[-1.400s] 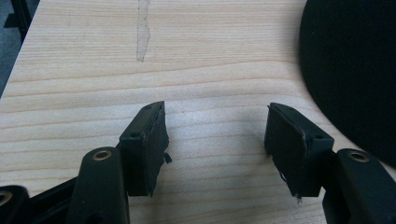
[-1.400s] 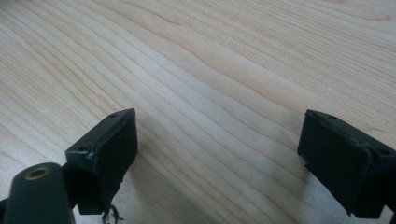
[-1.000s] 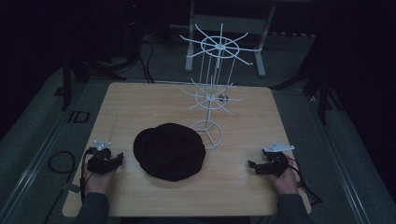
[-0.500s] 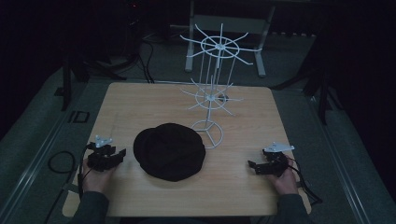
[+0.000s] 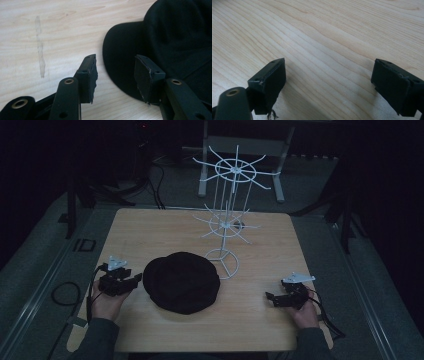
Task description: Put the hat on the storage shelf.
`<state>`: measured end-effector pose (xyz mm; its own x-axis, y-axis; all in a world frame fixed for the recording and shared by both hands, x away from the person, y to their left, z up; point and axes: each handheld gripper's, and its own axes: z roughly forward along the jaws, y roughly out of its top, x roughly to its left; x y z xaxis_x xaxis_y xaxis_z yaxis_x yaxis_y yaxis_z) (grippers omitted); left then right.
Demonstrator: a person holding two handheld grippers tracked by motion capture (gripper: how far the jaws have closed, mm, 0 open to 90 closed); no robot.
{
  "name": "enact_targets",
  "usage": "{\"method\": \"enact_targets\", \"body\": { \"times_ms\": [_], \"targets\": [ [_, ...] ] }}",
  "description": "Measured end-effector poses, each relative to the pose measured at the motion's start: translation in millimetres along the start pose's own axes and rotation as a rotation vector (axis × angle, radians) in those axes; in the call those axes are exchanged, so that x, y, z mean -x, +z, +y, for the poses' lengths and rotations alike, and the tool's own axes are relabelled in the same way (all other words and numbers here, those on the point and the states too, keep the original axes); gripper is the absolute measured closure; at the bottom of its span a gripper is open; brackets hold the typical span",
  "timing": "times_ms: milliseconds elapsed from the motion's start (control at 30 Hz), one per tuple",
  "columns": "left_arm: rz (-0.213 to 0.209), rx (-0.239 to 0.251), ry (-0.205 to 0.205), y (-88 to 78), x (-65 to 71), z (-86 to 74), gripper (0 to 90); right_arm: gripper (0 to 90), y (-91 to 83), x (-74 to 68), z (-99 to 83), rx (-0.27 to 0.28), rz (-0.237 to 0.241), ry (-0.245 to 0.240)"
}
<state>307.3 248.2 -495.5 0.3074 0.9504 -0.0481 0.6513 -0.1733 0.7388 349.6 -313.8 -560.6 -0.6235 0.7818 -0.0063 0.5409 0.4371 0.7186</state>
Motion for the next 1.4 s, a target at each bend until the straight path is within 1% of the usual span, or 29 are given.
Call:
{"method": "enact_targets", "body": {
  "times_ms": [300, 567, 867, 1000, 1133, 1167, 1300, 1400],
  "targets": [
    [-0.032, 0.001, 0.023, 2.8, 9.7, 16.2, 52.0, 12.4, -0.1, -0.3, 0.0, -0.001, -0.001, 0.003],
    [-0.048, -0.012, 0.043, 11.5, 18.2, 28.2, 51.1, 12.4, -0.1, -0.3, 0.0, -0.001, -0.001, 0.003],
    [-0.075, -0.028, 0.065, 23.6, 26.0, 42.5, 50.4, 12.4, -0.1, -0.4, 0.0, -0.001, -0.001, 0.004],
    [-0.084, -0.042, 0.076, 31.4, 29.4, 49.5, 50.0, 12.5, -0.1, -0.4, 0.0, -0.001, -0.001, 0.004],
    [-0.077, -0.061, 0.090, 40.0, 32.6, 55.1, 49.8, 12.4, -0.1, -0.4, -0.1, 0.000, -0.001, 0.003],
    [-0.077, -0.061, 0.090, 40.0, 32.6, 55.1, 49.8, 12.4, -0.1, -0.4, -0.1, 0.000, -0.001, 0.003],
    [-0.081, -0.095, 0.112, 53.4, 36.0, 61.8, 49.8, 12.4, -0.1, -0.4, 0.0, -0.001, -0.001, 0.004],
    [-0.081, -0.118, 0.118, 62.3, 36.9, 64.3, 49.8, 12.4, -0.1, -0.4, 0.0, -0.001, -0.001, 0.004]
  ]
}}
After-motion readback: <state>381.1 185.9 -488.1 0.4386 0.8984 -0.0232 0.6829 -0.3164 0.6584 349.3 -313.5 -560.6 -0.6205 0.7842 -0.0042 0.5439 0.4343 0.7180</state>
